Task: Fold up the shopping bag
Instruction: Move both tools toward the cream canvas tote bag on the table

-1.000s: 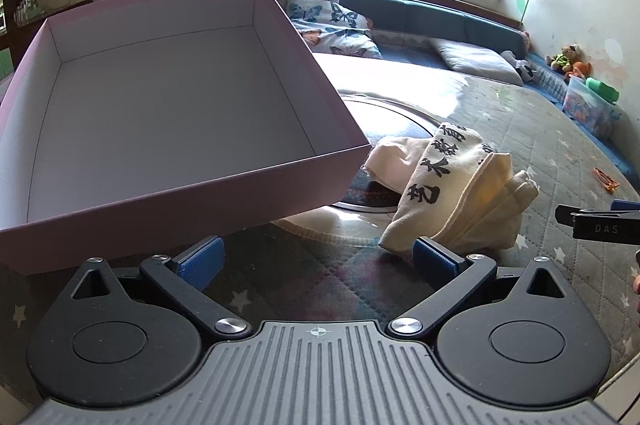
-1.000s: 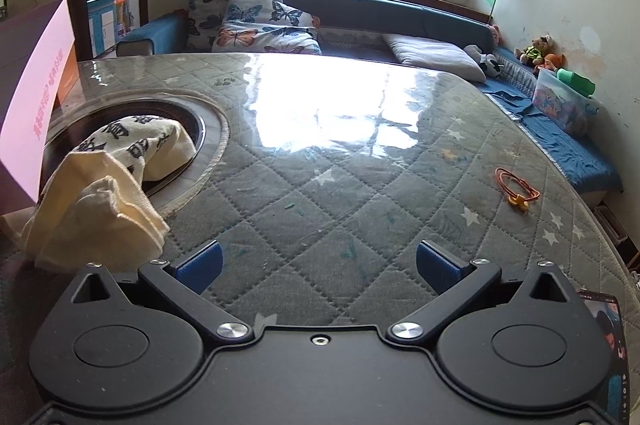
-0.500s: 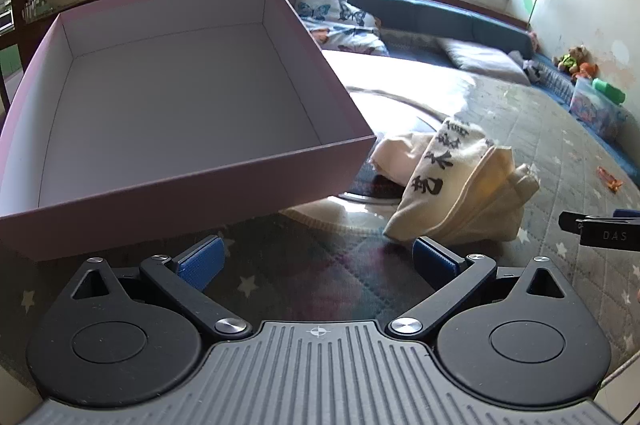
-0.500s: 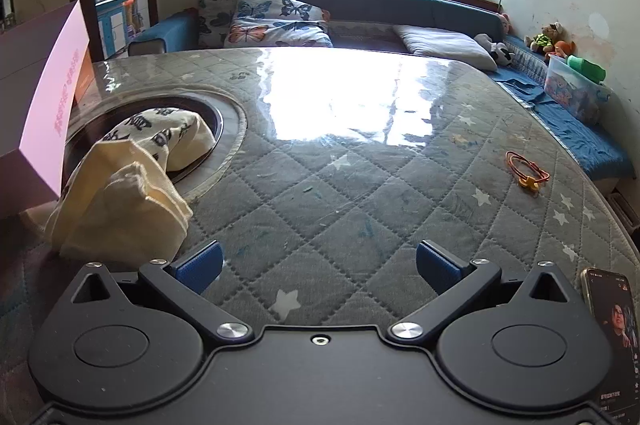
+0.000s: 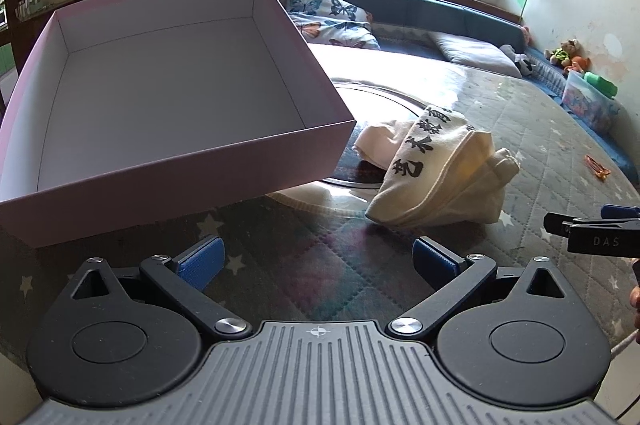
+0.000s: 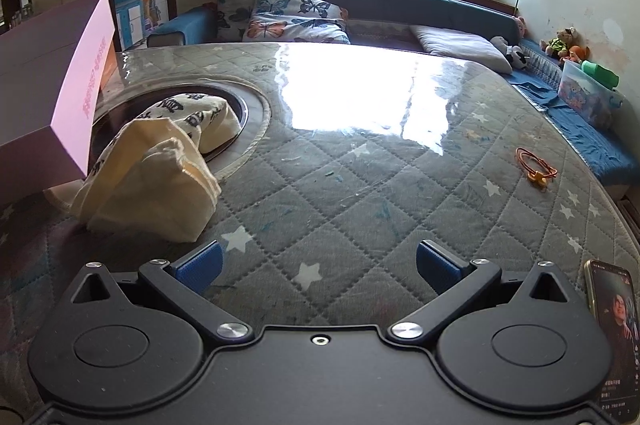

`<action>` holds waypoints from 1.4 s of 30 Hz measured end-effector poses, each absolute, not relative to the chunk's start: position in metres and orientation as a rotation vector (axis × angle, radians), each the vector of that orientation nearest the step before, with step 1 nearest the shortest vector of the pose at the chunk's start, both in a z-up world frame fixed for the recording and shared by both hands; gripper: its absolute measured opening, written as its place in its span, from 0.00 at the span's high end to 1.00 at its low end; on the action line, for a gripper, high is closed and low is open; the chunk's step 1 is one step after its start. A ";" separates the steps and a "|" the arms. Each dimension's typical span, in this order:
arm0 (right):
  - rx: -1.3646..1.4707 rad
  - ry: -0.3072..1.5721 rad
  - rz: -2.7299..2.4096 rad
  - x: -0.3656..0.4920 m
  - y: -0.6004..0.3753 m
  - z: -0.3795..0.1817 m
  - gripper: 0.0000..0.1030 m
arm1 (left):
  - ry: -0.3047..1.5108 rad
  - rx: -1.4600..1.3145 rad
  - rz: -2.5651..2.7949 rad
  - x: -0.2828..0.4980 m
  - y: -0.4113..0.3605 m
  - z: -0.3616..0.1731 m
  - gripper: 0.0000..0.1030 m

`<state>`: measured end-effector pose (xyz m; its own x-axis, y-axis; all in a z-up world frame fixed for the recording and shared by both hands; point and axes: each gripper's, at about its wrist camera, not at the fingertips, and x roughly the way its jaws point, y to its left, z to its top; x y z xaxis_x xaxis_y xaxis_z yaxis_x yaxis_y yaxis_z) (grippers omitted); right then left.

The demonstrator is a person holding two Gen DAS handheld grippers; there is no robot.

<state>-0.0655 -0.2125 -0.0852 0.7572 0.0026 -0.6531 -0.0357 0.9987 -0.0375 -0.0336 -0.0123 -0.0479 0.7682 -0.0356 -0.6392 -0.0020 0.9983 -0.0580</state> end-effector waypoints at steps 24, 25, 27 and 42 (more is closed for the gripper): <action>-0.058 0.727 0.074 -0.095 -0.213 -0.090 0.00 | 0.717 -0.021 -0.034 -0.056 -0.020 -0.055 0.02; -0.060 0.728 0.076 -0.097 -0.212 -0.090 0.00 | 0.718 -0.019 -0.033 -0.057 -0.020 -0.055 0.02; -0.063 0.729 0.079 -0.098 -0.211 -0.089 0.00 | 0.723 -0.015 -0.031 -0.058 -0.021 -0.056 0.02; -0.076 0.744 0.105 -0.111 -0.209 -0.090 0.00 | 0.743 -0.013 -0.020 -0.064 -0.022 -0.058 0.02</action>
